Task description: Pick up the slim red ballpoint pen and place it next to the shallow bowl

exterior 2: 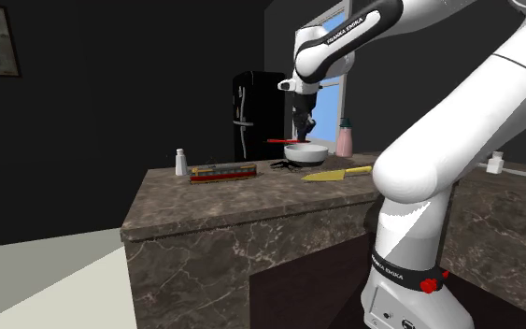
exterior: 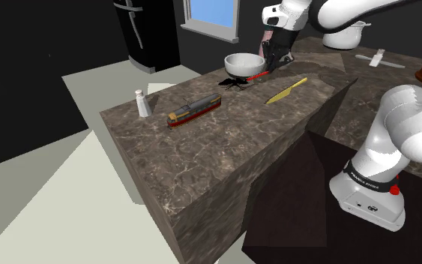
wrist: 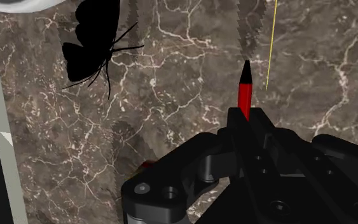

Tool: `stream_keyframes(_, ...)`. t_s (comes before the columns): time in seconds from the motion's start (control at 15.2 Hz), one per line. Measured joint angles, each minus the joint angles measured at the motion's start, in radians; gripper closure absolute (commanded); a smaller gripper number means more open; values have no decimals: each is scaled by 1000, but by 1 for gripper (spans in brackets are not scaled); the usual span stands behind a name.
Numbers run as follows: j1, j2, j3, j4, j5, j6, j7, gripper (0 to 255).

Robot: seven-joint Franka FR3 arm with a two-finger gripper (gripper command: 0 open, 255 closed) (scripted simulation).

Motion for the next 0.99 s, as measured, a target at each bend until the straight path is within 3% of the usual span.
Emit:
stream_keyframes(0.53,-32,119,-199,110,-18,69,-213,255)
stream_keyframes(0.99,-6,271,-384,265,52,113,-422,255)
